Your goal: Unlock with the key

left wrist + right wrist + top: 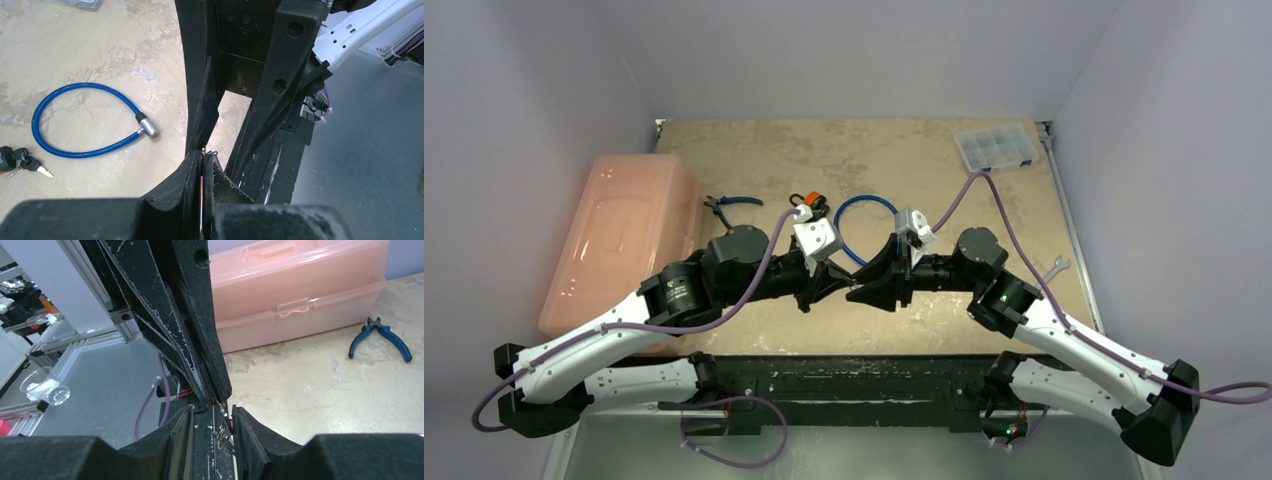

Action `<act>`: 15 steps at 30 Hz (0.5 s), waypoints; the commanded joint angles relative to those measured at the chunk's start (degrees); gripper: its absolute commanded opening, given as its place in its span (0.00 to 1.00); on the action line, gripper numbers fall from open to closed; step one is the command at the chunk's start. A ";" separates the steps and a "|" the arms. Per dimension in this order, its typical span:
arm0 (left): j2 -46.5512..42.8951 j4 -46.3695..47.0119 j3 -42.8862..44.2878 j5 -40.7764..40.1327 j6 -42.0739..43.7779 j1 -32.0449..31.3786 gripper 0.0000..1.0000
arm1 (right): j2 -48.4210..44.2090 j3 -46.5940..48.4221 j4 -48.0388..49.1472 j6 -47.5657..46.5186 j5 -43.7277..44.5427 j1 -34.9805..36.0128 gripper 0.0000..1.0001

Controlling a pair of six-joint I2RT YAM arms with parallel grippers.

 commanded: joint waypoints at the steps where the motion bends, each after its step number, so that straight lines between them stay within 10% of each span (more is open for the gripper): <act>1: -0.84 2.91 0.20 -1.13 -0.71 -0.13 0.00 | -0.58 1.68 0.99 -0.39 -0.45 0.25 0.40; 15: -1.46 2.92 0.04 -1.30 -0.78 -0.13 0.00 | -0.52 2.07 -0.21 -0.77 -0.23 0.25 0.21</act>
